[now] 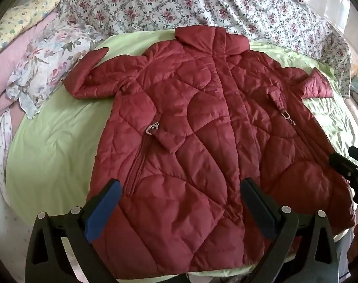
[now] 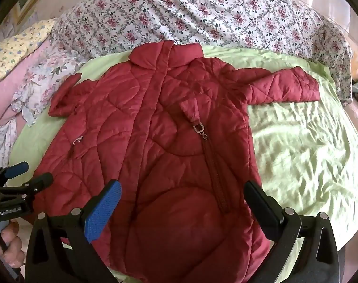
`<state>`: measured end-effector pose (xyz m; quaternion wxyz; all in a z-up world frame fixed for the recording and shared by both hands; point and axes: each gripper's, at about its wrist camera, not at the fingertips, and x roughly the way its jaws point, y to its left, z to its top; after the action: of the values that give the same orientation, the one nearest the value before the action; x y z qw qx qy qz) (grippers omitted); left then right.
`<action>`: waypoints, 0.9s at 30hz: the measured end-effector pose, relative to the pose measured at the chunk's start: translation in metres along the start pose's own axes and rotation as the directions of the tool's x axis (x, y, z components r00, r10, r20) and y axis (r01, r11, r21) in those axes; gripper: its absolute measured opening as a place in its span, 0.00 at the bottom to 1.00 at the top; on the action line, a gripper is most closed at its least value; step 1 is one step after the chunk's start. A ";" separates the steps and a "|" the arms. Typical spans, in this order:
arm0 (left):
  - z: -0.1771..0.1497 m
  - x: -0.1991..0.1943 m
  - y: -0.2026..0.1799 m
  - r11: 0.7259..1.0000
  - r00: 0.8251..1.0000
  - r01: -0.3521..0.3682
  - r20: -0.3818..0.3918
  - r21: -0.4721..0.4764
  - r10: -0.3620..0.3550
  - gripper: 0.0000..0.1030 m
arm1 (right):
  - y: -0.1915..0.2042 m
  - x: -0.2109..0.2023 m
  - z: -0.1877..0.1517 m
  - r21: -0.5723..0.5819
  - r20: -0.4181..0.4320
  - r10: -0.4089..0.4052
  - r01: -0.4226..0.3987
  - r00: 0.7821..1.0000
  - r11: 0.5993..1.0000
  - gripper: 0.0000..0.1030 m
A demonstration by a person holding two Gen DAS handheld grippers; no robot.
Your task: Fold large clothes
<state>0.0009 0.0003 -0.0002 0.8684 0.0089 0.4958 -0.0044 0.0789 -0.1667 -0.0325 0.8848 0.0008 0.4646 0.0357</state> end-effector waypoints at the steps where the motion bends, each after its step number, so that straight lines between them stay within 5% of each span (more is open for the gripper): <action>1: 0.001 0.001 0.000 1.000 1.000 0.000 -0.001 0.000 0.000 0.98 | -0.001 0.001 0.001 -0.001 0.001 -0.001 0.001 1.000 1.000 1.00; 27: 0.006 0.008 0.002 1.000 1.000 -0.014 0.005 -0.003 0.014 0.98 | 0.004 0.000 0.005 -0.021 0.011 -0.024 0.024 1.000 0.999 1.00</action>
<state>0.0106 0.0023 -0.0041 0.8697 0.0114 0.4934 0.0025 0.0829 -0.1623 -0.0290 0.8877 -0.0139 0.4592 0.0299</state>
